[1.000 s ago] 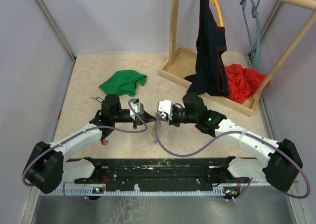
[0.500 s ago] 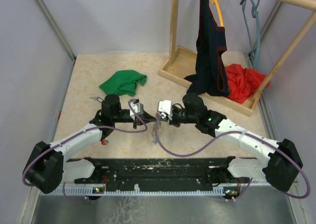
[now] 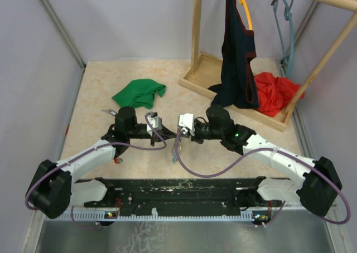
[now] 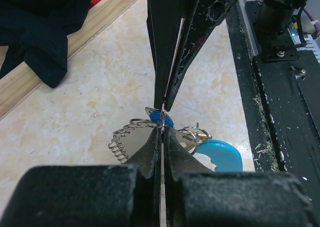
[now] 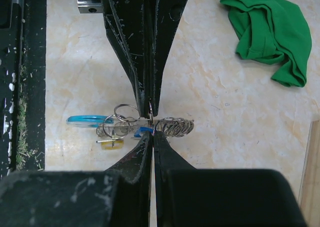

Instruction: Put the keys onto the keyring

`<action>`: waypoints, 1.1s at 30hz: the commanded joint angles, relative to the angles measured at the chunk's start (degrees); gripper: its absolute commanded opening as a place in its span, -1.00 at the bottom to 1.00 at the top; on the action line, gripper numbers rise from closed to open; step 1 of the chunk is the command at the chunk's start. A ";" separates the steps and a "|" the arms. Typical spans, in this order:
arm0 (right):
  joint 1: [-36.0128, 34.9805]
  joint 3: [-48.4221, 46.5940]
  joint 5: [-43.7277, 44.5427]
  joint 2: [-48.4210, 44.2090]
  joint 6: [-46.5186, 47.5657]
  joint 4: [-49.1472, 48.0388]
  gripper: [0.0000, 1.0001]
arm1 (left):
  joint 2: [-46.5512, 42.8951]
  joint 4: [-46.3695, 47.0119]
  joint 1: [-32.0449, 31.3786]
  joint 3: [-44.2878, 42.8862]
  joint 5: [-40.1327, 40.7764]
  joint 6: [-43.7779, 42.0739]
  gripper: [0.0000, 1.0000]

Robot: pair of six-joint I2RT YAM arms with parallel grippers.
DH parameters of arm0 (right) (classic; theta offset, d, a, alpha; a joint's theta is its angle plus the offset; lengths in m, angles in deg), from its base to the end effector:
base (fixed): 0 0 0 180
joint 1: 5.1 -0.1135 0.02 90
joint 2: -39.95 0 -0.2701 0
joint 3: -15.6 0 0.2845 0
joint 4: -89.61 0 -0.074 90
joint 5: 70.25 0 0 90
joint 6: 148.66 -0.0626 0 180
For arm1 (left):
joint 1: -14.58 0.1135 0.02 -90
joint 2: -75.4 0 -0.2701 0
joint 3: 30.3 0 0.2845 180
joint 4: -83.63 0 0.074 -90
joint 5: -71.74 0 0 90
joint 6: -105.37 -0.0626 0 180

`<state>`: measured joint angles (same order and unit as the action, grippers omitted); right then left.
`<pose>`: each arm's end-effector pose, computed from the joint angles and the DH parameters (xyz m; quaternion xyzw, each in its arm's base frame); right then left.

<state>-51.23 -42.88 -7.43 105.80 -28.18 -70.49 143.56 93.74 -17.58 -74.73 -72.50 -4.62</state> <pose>0.1921 0.2411 0.2640 -0.6104 0.5755 0.2676 0.4739 0.2163 -0.1960 0.2237 0.5606 0.5045 -0.4146 0.5092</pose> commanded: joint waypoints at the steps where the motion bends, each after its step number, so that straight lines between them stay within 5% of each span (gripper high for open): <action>1: -0.72 -3.24 -1.21 -1.52 0.24 -2.28 -1.00 | 0.27 0.74 -0.44 -1.85 -0.53 -0.47 -0.99; 33: -0.72 -3.45 -0.51 -1.14 -0.60 -1.42 -1.00 | -0.13 0.66 -0.58 -1.68 -1.22 -0.83 -0.99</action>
<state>-51.49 -42.88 -6.92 104.68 -28.44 -69.18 143.56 93.72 -17.60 -74.73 -71.98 -4.66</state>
